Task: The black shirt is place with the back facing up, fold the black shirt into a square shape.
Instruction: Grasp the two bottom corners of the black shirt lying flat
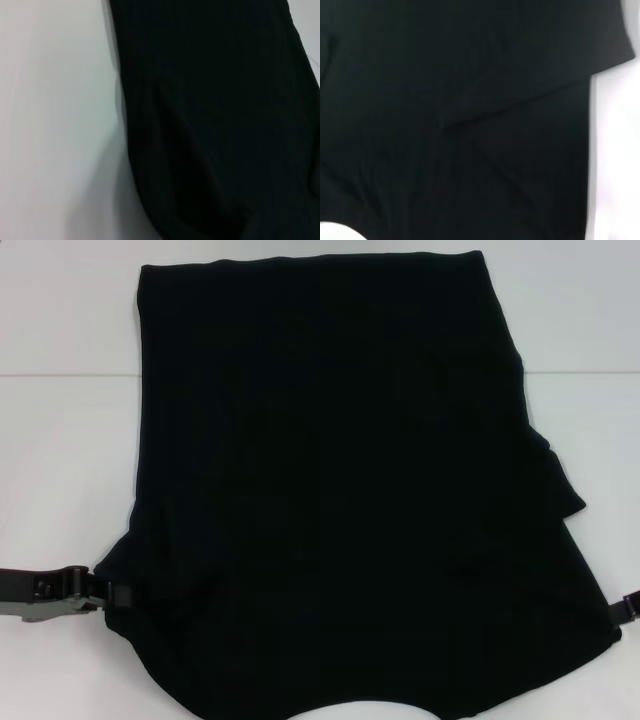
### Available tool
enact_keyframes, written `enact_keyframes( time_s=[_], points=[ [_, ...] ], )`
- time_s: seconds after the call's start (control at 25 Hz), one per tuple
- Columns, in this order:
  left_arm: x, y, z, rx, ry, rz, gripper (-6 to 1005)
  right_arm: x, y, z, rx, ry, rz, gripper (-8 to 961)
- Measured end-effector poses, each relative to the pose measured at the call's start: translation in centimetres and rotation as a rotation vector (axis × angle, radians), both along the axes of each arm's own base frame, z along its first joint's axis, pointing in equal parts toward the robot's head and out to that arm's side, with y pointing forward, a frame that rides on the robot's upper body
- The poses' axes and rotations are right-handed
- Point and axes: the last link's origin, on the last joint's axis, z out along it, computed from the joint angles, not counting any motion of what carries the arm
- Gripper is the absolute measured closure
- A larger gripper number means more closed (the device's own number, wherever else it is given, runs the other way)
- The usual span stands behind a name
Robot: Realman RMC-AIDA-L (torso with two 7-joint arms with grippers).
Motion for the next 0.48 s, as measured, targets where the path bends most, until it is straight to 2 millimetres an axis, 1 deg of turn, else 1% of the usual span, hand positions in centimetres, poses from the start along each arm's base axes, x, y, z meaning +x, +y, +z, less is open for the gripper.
enact_keyframes(
  time_s=[0.2, 0.48],
  points=[
    [0.2, 0.1, 0.0, 0.000, -0.008, -0.002, 936, 0.7, 0.0, -0.8, 0.008, -0.045, 0.000, 382],
    [0.7, 0.3, 0.1, 0.010, -0.037, -0.020, 936, 0.6, 0.2, -1.8, 0.017, -0.049, 0.008, 401]
  ],
)
